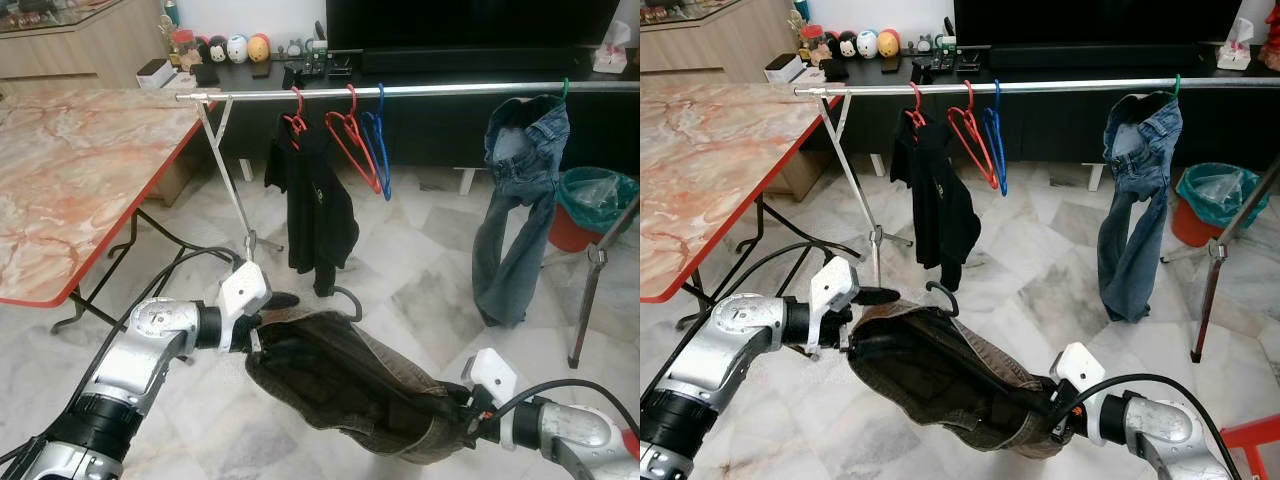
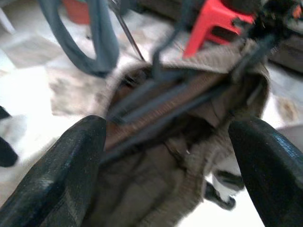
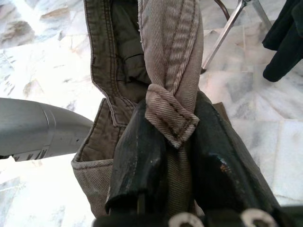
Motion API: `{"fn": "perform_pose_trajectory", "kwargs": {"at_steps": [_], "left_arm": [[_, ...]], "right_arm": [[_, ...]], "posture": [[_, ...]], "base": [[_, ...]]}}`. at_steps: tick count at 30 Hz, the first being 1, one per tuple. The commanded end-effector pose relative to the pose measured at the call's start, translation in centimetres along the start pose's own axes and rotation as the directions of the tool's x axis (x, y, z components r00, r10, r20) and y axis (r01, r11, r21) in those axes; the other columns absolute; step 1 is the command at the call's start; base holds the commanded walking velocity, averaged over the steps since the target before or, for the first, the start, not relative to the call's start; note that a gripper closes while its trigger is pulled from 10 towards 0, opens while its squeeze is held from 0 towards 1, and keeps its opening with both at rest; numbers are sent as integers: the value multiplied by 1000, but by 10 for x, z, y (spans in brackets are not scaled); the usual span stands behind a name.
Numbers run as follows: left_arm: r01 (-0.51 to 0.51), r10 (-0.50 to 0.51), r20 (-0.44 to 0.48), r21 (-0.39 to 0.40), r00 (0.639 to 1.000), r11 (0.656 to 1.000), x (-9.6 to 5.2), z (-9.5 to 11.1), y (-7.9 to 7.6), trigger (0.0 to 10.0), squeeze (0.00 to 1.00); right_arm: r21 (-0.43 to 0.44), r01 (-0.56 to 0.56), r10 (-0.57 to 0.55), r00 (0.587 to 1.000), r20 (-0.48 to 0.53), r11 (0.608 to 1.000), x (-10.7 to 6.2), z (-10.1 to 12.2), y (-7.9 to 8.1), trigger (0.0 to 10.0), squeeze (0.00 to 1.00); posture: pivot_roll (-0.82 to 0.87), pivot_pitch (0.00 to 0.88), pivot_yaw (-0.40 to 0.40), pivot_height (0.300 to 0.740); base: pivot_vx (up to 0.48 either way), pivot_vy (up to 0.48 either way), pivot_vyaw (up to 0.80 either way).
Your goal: Hang hanger
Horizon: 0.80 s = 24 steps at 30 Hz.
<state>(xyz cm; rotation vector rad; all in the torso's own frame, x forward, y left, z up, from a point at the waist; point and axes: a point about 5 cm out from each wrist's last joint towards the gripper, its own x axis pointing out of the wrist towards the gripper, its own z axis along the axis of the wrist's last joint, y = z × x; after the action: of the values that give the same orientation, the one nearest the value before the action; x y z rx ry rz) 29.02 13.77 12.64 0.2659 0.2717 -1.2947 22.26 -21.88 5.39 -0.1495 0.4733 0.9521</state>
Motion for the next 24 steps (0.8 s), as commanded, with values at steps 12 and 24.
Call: {"fn": "perform_pose_trajectory", "kwargs": {"at_steps": [12,24], "left_arm": [[-259,257,43,31,965,965,29,-6,15,10000,0],[-250,242,90,84,966,965,19,3,16,10000,0]], "right_arm": [[-52,-26,28,998,55,998,6,14,0,10000,0],[-48,-19,21,999,40,999,2,11,-2,10000,0]], "posture": [[64,20,110,740],[62,44,108,740]], "base": [[0,0,0],[0,0,0]]}}
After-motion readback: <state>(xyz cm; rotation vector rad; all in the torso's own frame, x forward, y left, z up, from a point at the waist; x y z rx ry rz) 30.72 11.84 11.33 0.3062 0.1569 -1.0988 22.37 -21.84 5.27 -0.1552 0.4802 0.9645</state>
